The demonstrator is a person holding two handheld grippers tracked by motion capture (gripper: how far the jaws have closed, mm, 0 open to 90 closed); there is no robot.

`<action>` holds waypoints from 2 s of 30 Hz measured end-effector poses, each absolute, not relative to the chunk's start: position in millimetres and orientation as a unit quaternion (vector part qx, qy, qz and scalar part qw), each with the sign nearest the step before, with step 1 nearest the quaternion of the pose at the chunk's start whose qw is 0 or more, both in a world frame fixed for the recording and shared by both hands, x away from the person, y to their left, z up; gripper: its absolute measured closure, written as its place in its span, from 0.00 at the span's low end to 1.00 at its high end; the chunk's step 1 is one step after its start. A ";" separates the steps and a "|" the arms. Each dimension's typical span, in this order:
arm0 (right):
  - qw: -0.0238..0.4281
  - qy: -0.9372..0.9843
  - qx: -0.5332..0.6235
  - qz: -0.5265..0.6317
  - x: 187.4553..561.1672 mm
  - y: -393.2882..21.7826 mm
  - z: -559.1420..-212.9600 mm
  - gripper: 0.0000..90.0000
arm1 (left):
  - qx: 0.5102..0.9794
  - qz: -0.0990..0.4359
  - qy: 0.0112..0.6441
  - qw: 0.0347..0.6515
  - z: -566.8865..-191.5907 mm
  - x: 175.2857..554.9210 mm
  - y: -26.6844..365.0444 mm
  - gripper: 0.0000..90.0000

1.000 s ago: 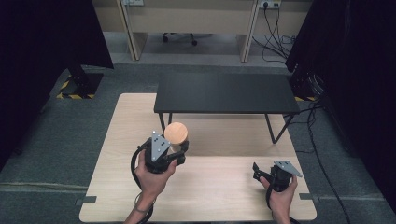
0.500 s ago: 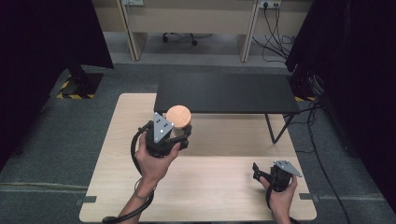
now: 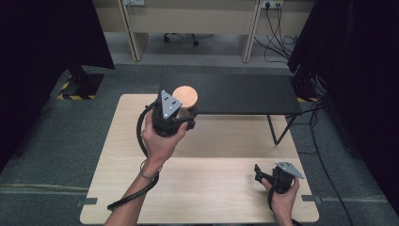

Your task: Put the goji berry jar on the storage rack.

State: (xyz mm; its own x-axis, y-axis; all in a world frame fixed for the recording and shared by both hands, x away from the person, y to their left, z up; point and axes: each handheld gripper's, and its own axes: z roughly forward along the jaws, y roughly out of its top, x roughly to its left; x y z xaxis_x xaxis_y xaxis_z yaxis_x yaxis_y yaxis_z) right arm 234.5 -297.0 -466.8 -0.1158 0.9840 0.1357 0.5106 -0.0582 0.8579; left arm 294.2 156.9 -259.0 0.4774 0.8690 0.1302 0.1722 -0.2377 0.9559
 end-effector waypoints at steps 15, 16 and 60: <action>0.287 0.622 0.600 0.414 234.3 -297.9 -467.2 0.03 | 0.703 0.367 0.385 0.472 -243.7 337.3 143.1 0.28; 0.287 0.622 0.601 0.413 234.3 -298.0 -467.1 0.03 | 0.703 0.366 0.386 0.471 -243.4 339.3 142.6 0.28; 0.287 0.628 0.595 0.411 234.9 -297.2 -466.5 0.03 | 0.713 0.324 0.441 0.438 -265.2 406.9 125.4 0.28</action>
